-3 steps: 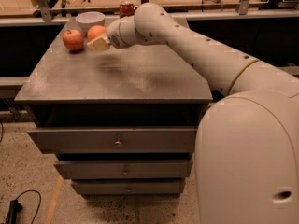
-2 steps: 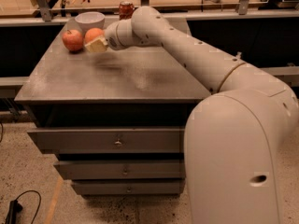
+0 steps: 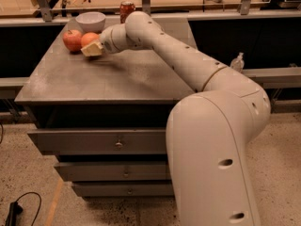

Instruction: Move orange near apple

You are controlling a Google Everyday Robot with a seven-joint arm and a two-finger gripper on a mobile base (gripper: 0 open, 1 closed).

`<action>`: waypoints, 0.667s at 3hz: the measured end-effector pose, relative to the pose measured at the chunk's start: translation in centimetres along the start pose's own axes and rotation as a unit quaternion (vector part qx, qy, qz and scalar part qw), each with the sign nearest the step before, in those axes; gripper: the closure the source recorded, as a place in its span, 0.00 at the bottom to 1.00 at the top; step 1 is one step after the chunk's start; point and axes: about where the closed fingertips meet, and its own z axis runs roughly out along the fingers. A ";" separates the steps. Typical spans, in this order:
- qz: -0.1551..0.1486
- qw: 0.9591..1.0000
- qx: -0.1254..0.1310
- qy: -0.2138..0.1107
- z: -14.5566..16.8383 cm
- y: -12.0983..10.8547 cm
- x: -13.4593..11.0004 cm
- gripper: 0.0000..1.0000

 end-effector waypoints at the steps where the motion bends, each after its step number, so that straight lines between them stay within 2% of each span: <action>1: 0.001 1.000 -0.007 0.004 1.3 0.2 0.4 0.12; 2: 0.005 1.000 -0.008 0.008 1.7 0.3 0.7 0.00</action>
Offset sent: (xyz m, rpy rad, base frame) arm 0.0067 0.0074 -0.0161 -0.0103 0.0308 -0.0031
